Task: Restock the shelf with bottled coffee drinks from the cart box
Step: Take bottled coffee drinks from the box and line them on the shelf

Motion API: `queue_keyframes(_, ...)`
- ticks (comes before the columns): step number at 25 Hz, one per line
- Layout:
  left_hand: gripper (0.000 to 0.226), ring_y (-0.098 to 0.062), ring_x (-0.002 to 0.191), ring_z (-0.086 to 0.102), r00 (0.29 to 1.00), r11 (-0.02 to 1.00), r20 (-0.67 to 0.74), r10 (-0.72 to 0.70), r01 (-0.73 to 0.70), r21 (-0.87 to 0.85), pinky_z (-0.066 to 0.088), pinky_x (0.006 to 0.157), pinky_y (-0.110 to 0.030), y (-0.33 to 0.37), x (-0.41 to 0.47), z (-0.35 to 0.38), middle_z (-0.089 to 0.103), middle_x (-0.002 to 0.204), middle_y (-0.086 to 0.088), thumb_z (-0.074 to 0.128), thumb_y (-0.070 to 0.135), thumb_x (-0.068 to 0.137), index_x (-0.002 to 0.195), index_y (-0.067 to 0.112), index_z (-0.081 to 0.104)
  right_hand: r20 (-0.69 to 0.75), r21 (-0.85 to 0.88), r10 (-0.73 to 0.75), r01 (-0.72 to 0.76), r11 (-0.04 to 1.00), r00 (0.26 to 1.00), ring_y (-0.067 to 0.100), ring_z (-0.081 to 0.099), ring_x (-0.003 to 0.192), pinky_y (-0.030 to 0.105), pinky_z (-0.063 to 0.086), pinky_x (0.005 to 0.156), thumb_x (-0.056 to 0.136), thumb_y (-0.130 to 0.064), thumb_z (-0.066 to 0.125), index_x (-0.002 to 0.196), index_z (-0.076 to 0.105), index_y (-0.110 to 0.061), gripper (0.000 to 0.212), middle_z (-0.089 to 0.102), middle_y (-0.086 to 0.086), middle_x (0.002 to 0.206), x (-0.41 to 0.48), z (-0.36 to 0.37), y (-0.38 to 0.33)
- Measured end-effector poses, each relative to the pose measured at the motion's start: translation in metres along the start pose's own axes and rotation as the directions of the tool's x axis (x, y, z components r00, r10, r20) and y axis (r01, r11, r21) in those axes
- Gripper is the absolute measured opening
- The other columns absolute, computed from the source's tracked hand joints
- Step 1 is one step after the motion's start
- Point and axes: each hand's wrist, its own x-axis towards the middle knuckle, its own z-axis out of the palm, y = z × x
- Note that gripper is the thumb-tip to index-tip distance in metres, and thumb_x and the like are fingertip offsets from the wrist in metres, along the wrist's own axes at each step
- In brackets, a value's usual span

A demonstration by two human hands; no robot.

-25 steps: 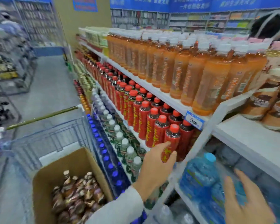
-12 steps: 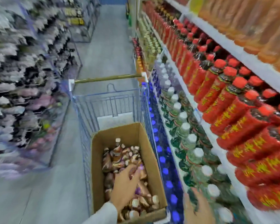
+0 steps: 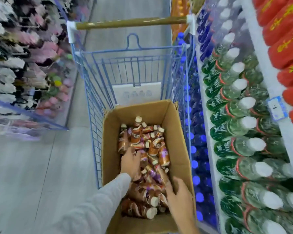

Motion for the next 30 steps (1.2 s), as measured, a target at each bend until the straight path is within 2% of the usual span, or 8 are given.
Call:
queue_keyframes(3, 0.070, -0.025, 0.137, 0.045, 0.997, 0.994, -0.073, 0.037, -0.028, 0.110, 0.036, 0.116, -0.044, -0.013, 0.092, 0.019, 0.043, 0.155, -0.004, 0.054, 0.054, 0.090, 0.150, 0.025, 0.036, 0.082, -0.026, 0.025, -0.023, 0.999, 0.996, 0.014, 0.056, 0.107, 0.023, 0.037, 0.084, 0.102, -0.032, 0.053, 0.132, 0.058, -0.022, 0.032, 0.063, -0.003, 0.121, 0.023, 0.008, -0.002)
queue_keyframes(5, 0.082, -0.031, 0.135, 0.048, 0.998, 0.970, -0.070, -0.003, 0.020, 0.242, 0.041, 0.111, -0.051, -0.037, 0.162, 0.031, 0.047, 0.150, -0.008, 0.056, 0.065, 0.077, 0.147, 0.026, 0.037, 0.088, -0.038, 0.040, -0.036, 0.999, 0.995, 0.015, 0.057, 0.114, 0.023, 0.038, 0.086, 0.102, -0.032, 0.052, 0.132, 0.057, -0.023, 0.032, 0.063, -0.004, 0.126, 0.036, 0.012, 0.001)
queue_keyframes(10, 0.075, -0.033, 0.136, 0.045, 0.999, 0.957, -0.038, -0.037, 0.046, 0.288, 0.038, 0.112, -0.047, 0.002, 0.170, 0.032, 0.044, 0.149, -0.012, 0.075, 0.039, 0.083, 0.145, 0.015, 0.040, 0.061, -0.052, 0.123, -0.120, 0.991, 0.991, 0.017, 0.055, 0.127, 0.031, 0.042, 0.105, 0.101, -0.035, 0.053, 0.143, 0.050, -0.023, 0.044, 0.059, -0.004, 0.139, 0.061, 0.020, 0.002)
queue_keyframes(14, 0.073, -0.022, 0.122, 0.058, 1.000, 0.993, -0.010, -0.022, 0.023, 0.115, 0.047, 0.103, -0.042, -0.004, 0.136, 0.025, 0.062, 0.129, 0.001, 0.069, 0.061, 0.076, 0.136, 0.026, 0.047, 0.147, 0.017, 0.163, -0.167, 0.986, 0.976, 0.018, 0.055, 0.126, 0.034, 0.044, 0.105, 0.100, -0.041, 0.054, 0.142, 0.050, -0.025, 0.045, 0.059, -0.004, 0.137, 0.082, 0.034, -0.015)
queue_keyframes(17, 0.055, -0.007, 0.106, 0.066, 0.998, 0.989, 0.027, -0.052, 0.055, -0.140, 0.051, 0.091, -0.026, 0.014, 0.054, 0.001, 0.067, 0.114, 0.014, 0.075, 0.049, 0.083, 0.130, 0.034, 0.051, 0.194, 0.086, 0.172, -0.191, 0.978, 0.966, 0.022, 0.059, 0.120, 0.038, 0.047, 0.103, 0.098, -0.037, 0.057, 0.135, 0.055, -0.020, 0.041, 0.064, 0.000, 0.128, 0.115, 0.051, -0.035)
queue_keyframes(20, 0.043, -0.001, 0.089, 0.071, 0.982, 0.916, 0.128, -0.137, 0.174, -0.362, 0.055, 0.070, -0.015, 0.010, -0.008, -0.017, 0.074, 0.102, 0.012, 0.078, 0.031, 0.085, 0.123, 0.035, 0.057, 0.197, 0.107, 0.162, -0.186, 0.977, 0.967, 0.029, 0.057, 0.125, 0.043, 0.044, 0.109, 0.089, -0.041, 0.061, 0.138, 0.053, -0.021, 0.054, 0.062, 0.003, 0.135, 0.163, 0.085, -0.044)
queue_keyframes(24, 0.047, -0.016, 0.094, 0.070, 0.950, 0.869, 0.104, -0.295, 0.312, -0.384, 0.055, 0.083, -0.030, -0.014, -0.039, -0.029, 0.075, 0.098, 0.007, 0.090, 0.029, 0.070, 0.110, 0.031, 0.065, 0.154, 0.178, 0.262, -0.288, 0.941, 0.953, 0.032, 0.049, 0.135, 0.039, 0.035, 0.115, 0.077, -0.043, 0.075, 0.148, 0.038, -0.014, 0.085, 0.052, 0.012, 0.148, 0.202, 0.125, -0.054)
queue_keyframes(30, 0.038, -0.015, 0.095, 0.063, 0.944, 0.871, 0.043, -0.327, 0.319, -0.374, 0.048, 0.075, -0.026, -0.014, -0.038, -0.049, 0.069, 0.099, 0.006, 0.084, 0.019, 0.076, 0.104, 0.031, 0.061, -0.027, 0.080, 0.338, -0.335, 0.939, 0.941, 0.040, 0.039, 0.139, 0.050, 0.037, 0.110, 0.084, -0.046, 0.075, 0.155, 0.020, -0.013, 0.095, 0.029, 0.021, 0.157, 0.211, 0.157, -0.059)
